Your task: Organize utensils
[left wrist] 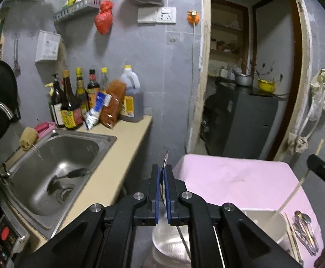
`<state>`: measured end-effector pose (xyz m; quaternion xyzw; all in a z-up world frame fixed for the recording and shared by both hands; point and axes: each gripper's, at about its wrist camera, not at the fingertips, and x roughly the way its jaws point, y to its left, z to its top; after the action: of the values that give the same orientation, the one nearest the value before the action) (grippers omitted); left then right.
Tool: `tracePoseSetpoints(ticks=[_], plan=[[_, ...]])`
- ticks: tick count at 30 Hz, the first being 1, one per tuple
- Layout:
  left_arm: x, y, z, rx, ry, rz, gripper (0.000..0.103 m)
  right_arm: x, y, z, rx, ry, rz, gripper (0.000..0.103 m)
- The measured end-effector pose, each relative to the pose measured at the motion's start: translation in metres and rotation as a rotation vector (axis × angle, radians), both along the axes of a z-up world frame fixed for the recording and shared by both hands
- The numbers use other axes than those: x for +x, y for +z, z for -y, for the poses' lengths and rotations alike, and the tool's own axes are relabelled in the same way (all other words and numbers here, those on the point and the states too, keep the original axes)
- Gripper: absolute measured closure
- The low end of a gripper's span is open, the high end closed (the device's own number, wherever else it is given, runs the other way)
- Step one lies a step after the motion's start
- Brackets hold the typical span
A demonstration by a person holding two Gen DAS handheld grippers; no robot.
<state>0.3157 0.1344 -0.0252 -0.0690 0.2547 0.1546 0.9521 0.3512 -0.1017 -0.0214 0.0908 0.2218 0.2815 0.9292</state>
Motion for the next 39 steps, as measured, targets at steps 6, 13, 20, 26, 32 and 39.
tracePoseSetpoints(ticks=[6,13,20,26,32,39], plan=[[-0.009,-0.003,0.003,-0.081,-0.062,-0.023,0.095,-0.008,0.004,0.005,0.010,-0.013,-0.003,0.067],[-0.023,0.008,0.010,-0.122,-0.073,0.037,0.047,-0.024,0.022,0.023,0.009,-0.069,0.031,0.045],[-0.029,0.030,0.036,-0.109,-0.114,0.074,0.023,-0.042,0.043,0.063,0.002,-0.181,0.056,0.008],[-0.037,0.048,0.074,-0.081,-0.145,0.148,0.007,-0.055,0.058,0.101,-0.061,-0.319,0.096,0.005],[-0.041,0.057,0.119,-0.031,-0.187,0.176,0.004,-0.064,0.067,0.139,-0.138,-0.381,0.120,0.004],[-0.044,0.055,0.174,-0.002,-0.227,0.178,0.004,-0.071,0.061,0.186,-0.228,-0.422,0.137,0.004]])
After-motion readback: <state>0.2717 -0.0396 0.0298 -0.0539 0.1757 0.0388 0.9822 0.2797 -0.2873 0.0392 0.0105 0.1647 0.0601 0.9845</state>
